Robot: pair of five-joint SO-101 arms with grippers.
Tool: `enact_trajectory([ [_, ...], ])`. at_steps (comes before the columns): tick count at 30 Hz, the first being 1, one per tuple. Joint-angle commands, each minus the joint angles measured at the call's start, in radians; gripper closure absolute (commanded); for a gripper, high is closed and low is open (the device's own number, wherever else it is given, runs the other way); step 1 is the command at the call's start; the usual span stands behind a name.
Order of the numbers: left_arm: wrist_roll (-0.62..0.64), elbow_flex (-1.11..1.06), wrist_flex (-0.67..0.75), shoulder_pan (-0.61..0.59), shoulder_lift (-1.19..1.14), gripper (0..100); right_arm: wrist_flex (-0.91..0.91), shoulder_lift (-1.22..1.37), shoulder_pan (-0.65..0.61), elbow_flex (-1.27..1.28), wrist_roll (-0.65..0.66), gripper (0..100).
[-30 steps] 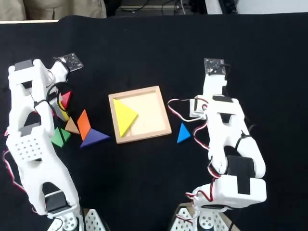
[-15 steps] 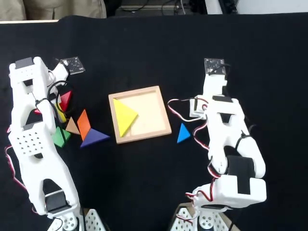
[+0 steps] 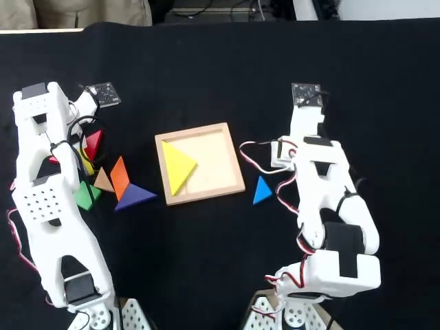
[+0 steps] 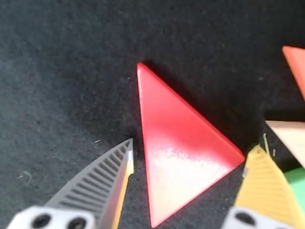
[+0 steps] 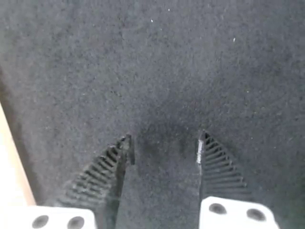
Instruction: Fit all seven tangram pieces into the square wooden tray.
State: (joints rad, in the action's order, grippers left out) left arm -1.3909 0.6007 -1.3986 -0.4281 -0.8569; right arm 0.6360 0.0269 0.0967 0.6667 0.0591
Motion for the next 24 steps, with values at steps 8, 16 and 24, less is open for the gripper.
enact_trajectory([
  [8, 0.041, 0.071, 0.011, -0.007, -0.04, 74, -0.02, -0.004, -0.009, -0.031, 0.009, 77.9],
  [16, 0.041, 0.074, -0.017, -0.004, -0.029, 86, -0.02, -0.004, -0.009, -0.031, 0.009, 77.9],
  [24, 0.041, 0.308, -0.293, 0.024, -0.029, 94, -0.02, -0.004, -0.009, -0.031, 0.009, 77.9],
])
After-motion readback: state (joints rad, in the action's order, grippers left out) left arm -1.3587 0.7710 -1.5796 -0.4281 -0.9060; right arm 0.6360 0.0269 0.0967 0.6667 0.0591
